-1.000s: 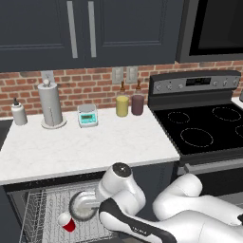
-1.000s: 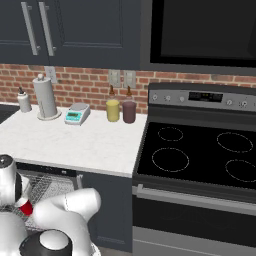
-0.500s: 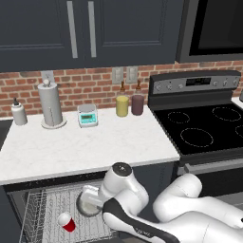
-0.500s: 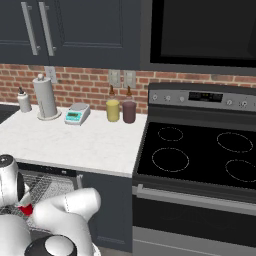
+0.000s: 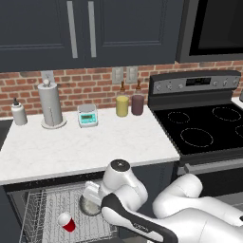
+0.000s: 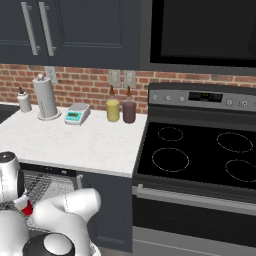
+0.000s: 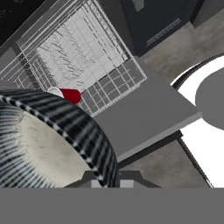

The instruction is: Pick up the cup and bowl from the counter, place them in the dishwasher, and close the dishwasher door.

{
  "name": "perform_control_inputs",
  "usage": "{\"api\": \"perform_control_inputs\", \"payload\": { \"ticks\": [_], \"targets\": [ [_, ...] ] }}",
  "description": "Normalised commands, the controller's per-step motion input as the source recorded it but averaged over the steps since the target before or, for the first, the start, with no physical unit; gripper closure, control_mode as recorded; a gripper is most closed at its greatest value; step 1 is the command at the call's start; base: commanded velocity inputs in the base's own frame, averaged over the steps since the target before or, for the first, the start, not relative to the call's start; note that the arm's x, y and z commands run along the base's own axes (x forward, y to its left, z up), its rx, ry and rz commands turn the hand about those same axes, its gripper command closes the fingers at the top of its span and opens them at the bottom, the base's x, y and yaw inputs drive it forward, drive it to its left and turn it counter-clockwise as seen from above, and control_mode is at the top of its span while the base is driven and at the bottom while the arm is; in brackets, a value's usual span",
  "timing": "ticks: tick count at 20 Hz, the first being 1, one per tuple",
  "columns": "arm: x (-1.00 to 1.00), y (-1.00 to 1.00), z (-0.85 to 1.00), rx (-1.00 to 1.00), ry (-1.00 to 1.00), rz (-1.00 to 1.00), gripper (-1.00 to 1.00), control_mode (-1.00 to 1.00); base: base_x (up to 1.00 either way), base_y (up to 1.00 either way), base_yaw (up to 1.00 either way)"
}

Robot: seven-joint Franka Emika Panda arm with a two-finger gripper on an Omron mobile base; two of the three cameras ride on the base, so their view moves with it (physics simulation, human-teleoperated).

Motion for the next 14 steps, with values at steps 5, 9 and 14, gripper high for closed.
{"api": "perform_control_inputs", "payload": {
  "ticks": [5, 9, 14],
  "targets": [
    [0.01, -0.15, -0.15, 0.00, 0.02, -0.02, 1.00, -1.00, 0.00, 0.00, 0.00],
    [0.06, -0.34, -0.36, 0.00, 0.02, -0.03, 1.00, -1.00, 0.00, 0.00, 0.00],
    [0.06, -0.35, -0.44, 0.00, 0.02, -0.05, 1.00, -1.00, 0.00, 0.00, 0.00]
  ]
}}
